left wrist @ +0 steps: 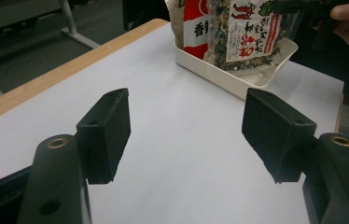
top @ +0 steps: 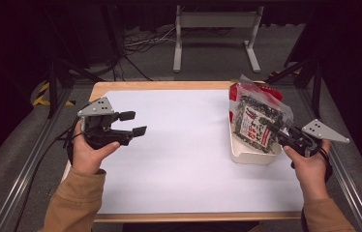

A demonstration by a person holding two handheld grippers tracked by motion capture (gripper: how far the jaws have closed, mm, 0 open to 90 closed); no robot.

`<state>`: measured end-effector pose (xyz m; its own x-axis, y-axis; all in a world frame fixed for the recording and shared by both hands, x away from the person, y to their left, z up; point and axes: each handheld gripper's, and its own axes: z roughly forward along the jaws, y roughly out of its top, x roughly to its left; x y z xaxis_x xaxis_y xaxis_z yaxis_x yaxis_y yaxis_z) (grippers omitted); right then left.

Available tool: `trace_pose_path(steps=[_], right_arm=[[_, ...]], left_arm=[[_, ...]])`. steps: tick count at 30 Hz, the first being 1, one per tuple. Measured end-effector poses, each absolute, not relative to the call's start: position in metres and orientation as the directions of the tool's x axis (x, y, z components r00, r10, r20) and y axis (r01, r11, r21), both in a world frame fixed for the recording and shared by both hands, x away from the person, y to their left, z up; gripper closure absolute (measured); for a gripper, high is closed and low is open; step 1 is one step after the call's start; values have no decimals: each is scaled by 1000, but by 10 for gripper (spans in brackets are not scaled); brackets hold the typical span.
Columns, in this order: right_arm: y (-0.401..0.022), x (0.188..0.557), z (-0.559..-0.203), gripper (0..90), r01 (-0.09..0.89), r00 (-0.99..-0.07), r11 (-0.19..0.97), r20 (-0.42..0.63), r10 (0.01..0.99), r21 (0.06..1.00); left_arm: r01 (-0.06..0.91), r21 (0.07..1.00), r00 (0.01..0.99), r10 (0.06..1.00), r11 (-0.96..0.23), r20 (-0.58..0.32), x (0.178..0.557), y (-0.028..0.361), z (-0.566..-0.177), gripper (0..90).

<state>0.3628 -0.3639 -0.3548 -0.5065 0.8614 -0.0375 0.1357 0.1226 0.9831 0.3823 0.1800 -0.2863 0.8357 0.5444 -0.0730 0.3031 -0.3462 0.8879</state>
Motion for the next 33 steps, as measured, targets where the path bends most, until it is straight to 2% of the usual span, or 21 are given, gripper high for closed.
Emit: trace_pose_path(steps=[6, 9, 13, 22, 27, 33], right_arm=[[-375, 359, -352, 674, 133, -503, 58, 17, 864, 989], [-377, 357, -349, 473, 127, -501, 38, 31, 865, 991], [-378, 350, -347, 347, 143, -519, 47, 34, 854, 989], [-380, 328, -349, 289, 163, -535, 98, 5, 845, 982], [-382, 313, -357, 271, 197, -549, 104, 22, 835, 975], [-379, 299, -367, 268, 215, -602, 143, 16, 798, 966]], left_arm=[[310, 885, 832, 549, -347, -76, 381, 180, -292, 334], [312, 886, 829, 554, -344, -77, 377, 181, -295, 334], [313, 888, 820, 568, -337, -74, 370, 186, -300, 334], [305, 901, 804, 591, -309, -69, 354, 200, -317, 334], [296, 907, 803, 592, -300, -66, 344, 203, -328, 335], [263, 925, 809, 584, -272, -58, 329, 209, -340, 337]])
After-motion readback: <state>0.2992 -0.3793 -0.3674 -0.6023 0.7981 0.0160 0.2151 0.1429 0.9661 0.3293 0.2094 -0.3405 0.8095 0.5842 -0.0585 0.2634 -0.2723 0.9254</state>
